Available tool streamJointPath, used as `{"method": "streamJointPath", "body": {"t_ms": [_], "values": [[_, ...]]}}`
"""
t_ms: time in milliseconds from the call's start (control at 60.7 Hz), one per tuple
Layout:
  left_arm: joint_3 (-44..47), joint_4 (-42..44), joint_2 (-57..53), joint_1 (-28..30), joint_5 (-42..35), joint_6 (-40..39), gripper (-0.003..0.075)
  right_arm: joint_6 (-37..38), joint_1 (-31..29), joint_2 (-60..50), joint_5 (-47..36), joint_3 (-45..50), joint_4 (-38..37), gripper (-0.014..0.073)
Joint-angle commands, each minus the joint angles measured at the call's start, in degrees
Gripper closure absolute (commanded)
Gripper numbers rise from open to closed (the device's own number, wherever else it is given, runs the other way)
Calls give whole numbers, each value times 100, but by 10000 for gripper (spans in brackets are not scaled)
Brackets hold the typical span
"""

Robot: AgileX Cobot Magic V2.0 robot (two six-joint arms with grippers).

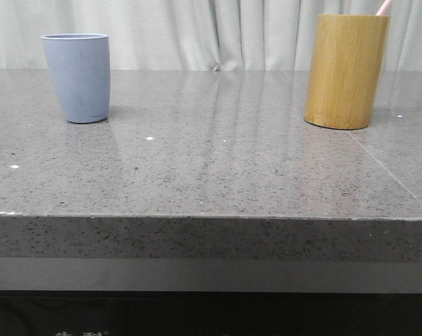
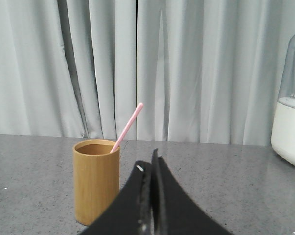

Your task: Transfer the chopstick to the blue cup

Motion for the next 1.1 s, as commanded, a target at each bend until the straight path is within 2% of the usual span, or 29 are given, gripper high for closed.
{"method": "streamJointPath", "body": {"t_ms": [0, 231, 708, 807, 856, 906, 955, 1021, 1087], "values": [[-699, -13, 508, 11, 289, -12, 739, -31, -11, 462, 103, -626, -56, 712], [-1915, -13, 1661, 11, 1460, -12, 739, -31, -11, 1563, 1121, -1655, -56, 712], [-1831, -38, 2731, 11, 1428, 24, 739, -31, -11, 2963, 1307, -1686, -56, 708], [-1831, 129, 2898, 11, 1428, 24, 727, -64, -11, 3139, 1342, -1686, -62, 649], [-1831, 141, 2968, 11, 1428, 24, 688, -75, -11, 3183, 1342, -1686, -62, 580], [-1831, 215, 3019, 11, 1423, 24, 615, -75, -11, 3216, 1342, -1686, -62, 466], [-1831, 213, 3048, 11, 1393, 24, 511, -75, -11, 3221, 1342, -1686, -62, 347], [-1831, 213, 3075, 11, 1320, 24, 334, -75, -11, 3228, 1342, -1686, -62, 195], [-1831, 213, 3084, 11, 1278, 24, 200, -75, -11, 3228, 1374, -1686, -62, 116]]}}
